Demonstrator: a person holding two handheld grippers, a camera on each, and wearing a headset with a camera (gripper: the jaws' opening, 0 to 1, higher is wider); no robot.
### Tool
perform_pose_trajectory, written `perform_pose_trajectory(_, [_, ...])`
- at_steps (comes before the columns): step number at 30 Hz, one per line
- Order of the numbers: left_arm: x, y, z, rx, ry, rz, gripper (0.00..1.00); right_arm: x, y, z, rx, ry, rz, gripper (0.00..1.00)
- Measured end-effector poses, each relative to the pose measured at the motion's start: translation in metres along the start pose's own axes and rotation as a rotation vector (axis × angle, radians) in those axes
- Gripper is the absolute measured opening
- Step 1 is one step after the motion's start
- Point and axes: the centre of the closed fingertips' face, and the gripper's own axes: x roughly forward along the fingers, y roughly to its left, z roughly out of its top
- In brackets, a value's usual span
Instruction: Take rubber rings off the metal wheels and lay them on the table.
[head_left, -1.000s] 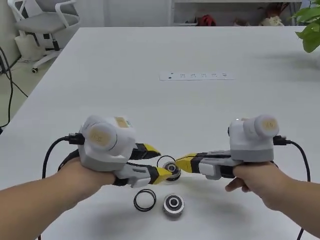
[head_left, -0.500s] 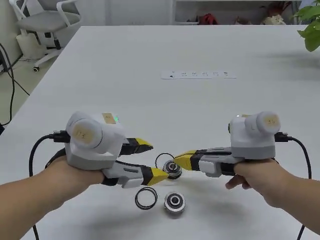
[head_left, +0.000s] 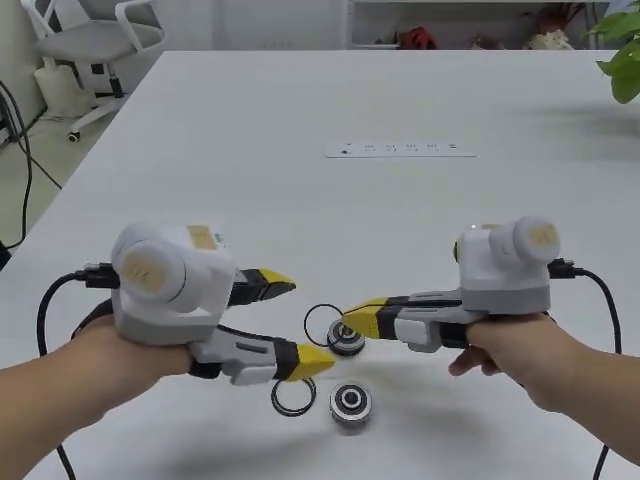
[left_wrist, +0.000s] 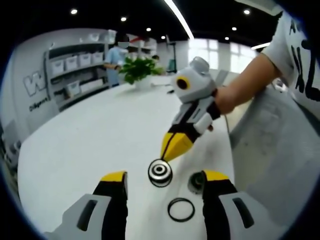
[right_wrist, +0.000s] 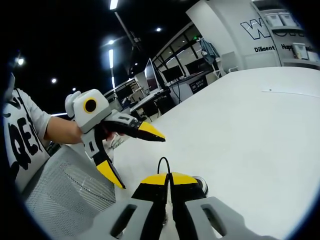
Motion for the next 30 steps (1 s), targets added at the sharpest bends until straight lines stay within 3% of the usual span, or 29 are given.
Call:
perform_pose_trajectory(10, [-0.008,0.003,-0.003,-0.012,-0.011,0.018,0.66,0.004,0.009,-0.003,0.005,0.02,0.035,0.0])
perform_pose_trajectory(30, [-0.02,-0.002,-0.029,-0.02,0.024,0.019,0.74,0.015,0.015,-0.023,0.044,0.104,0.086,0.0])
